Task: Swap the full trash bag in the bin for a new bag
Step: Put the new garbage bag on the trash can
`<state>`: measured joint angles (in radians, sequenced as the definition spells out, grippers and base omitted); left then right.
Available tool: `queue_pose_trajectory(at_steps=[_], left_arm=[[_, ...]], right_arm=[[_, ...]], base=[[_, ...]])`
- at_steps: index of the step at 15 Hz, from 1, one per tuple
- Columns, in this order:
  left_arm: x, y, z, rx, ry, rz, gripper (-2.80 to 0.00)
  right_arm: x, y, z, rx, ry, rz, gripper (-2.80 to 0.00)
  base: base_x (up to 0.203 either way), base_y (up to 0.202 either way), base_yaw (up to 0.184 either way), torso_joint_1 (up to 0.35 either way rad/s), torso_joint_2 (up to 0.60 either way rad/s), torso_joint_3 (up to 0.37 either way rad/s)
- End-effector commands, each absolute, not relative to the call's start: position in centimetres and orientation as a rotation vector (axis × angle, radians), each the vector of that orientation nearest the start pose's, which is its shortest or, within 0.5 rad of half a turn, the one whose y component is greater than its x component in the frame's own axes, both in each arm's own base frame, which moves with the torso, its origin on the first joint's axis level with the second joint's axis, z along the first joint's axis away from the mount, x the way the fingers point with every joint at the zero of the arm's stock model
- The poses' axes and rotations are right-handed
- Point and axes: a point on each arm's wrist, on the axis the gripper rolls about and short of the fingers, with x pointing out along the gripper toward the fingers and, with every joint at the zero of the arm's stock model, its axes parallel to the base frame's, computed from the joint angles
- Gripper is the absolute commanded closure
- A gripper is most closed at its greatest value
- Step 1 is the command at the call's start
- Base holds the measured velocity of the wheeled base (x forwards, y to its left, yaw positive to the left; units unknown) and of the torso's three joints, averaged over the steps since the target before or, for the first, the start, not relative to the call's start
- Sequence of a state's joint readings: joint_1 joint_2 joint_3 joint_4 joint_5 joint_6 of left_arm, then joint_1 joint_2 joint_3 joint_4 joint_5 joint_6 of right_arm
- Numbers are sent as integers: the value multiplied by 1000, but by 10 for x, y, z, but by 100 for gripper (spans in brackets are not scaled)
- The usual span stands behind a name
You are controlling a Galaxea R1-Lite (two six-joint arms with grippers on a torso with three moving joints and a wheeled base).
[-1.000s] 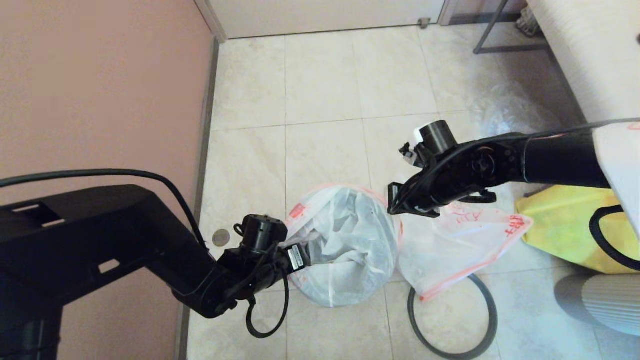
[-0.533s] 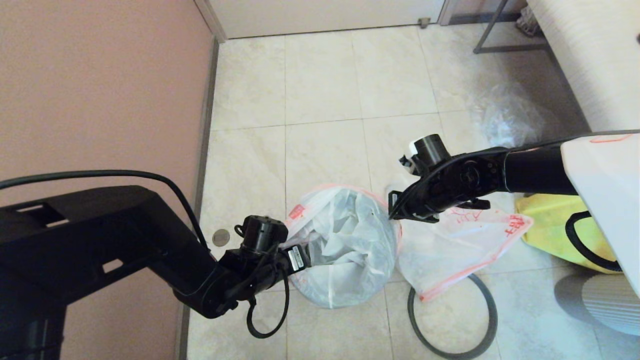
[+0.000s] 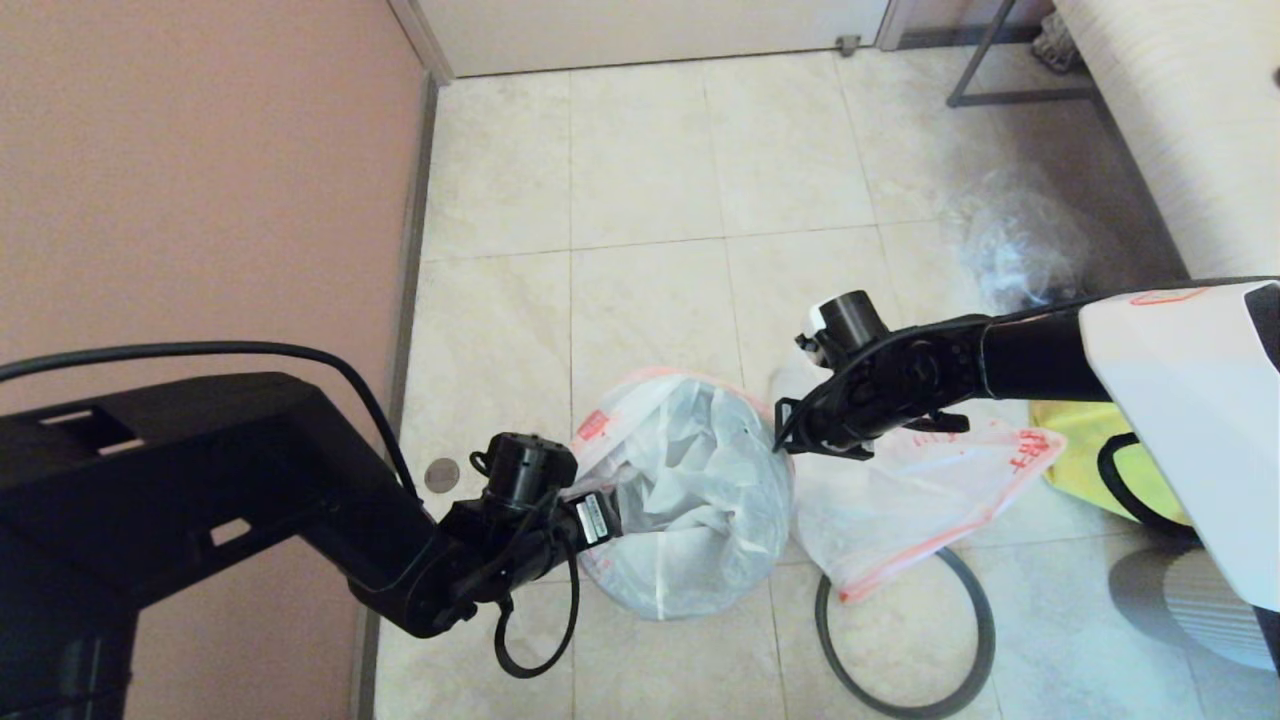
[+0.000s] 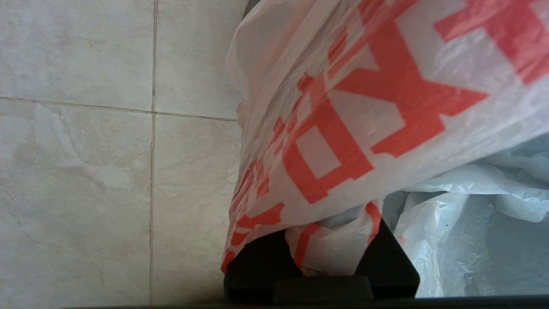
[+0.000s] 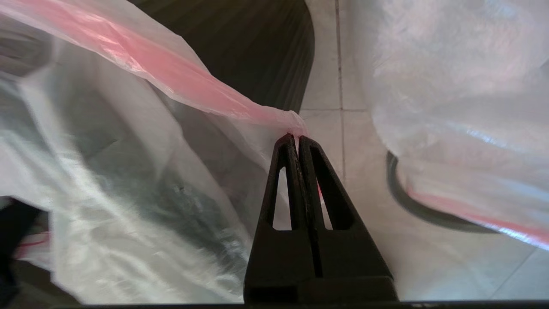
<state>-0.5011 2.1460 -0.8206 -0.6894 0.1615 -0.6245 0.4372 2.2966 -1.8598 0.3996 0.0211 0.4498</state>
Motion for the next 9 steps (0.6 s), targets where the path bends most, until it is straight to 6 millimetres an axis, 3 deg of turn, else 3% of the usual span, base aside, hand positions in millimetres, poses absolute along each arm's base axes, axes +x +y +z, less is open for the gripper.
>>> queue_pose_trajectory(at_steps=[1,3,4,9], left_arm=[[319,-171,40,-397,675,-128,0],[318,-172,41,-396,672,-131,0],[318,-171,41,-393,674,-130,-280],[309,-173,56,-386,615,-165,-280]], right_arm=[[411,192,151,267,899,229,0],[390,184,183,298,897,222,0],[376,178,199,296,918,215,0],[320,149,236,238,1017,114,0]], base=[[0,0,0,0,0,0],[0,0,0,0,0,0],[0,0,0,0,0,0],[0,0,0,0,0,0]])
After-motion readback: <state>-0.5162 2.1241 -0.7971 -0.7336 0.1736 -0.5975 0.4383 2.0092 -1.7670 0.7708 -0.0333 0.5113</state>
